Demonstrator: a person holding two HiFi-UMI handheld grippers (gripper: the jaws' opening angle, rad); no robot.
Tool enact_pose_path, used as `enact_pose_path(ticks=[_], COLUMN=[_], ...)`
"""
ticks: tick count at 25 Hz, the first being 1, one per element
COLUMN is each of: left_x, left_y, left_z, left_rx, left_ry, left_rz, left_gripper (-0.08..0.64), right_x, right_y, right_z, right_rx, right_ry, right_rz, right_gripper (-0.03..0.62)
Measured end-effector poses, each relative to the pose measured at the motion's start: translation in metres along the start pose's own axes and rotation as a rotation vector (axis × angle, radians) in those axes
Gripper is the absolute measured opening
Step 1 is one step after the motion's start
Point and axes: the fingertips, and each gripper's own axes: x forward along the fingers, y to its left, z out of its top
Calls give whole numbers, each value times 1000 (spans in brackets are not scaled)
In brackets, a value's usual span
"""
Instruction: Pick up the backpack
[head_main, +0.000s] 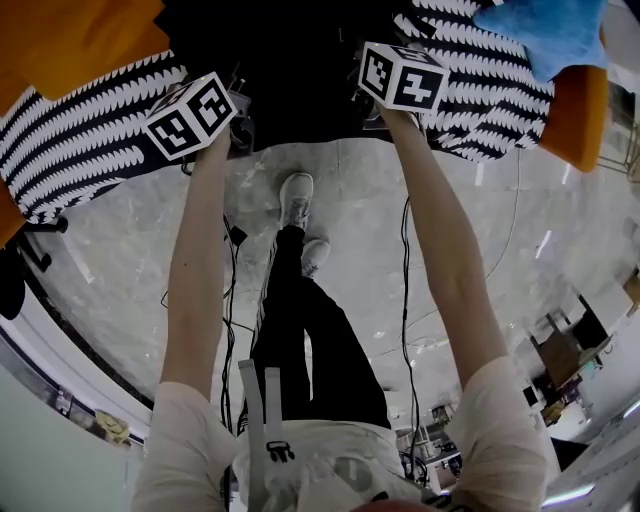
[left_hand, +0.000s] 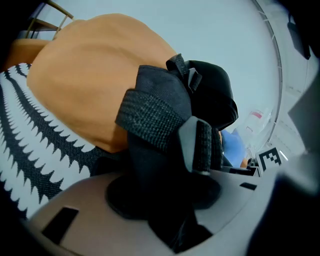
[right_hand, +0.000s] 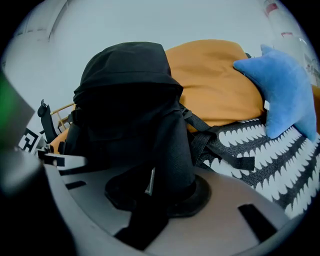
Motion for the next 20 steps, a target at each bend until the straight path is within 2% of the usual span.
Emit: enact_pose_path(ticks=[5,10,16,20], left_x=[-12,-38,-133,-215], left_y=[-28,-68,-126,-178], left_z=[29,102,188,228], left_rx=[57,114,127,165], left_ry=[-48,-132,-188,-205], left_rz=[-8,-39,-54,-95], left_gripper=[173,167,164,163], right_x=[-21,-62,-163,-254], right_y=[0,19,80,120], right_z=[27,104,193,230], right_rx=[2,-18,-63,-52], right_ry=[-41,-143,-204,-224], right_rz=[-3,-10,-29,-21], right_gripper=[100,98,97,97])
